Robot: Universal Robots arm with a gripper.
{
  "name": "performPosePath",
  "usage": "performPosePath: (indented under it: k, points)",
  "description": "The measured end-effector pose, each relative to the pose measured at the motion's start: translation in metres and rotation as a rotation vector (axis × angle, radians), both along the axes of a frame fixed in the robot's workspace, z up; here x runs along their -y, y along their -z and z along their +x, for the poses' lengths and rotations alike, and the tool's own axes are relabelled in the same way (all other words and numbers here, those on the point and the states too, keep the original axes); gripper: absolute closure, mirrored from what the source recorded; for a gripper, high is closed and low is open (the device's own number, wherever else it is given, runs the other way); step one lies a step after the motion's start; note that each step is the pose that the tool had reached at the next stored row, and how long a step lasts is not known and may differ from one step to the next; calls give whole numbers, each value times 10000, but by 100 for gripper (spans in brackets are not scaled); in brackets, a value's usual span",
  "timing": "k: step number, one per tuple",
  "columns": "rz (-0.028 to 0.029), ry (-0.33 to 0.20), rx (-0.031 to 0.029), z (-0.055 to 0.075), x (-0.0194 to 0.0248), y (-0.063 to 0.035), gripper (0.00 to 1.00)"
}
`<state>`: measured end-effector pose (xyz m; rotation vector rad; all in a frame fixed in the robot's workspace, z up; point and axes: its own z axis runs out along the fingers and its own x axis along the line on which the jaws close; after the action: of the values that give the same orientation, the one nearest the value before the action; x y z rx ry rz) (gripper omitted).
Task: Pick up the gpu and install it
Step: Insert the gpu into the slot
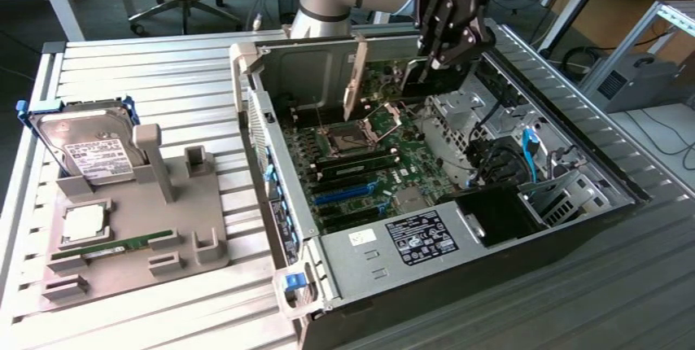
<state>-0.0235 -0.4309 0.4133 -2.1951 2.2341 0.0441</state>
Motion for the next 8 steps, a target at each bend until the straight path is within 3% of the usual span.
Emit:
performPosePath:
  k: [8]
  points:
    - [0, 0, 0, 0, 0, 125, 73]
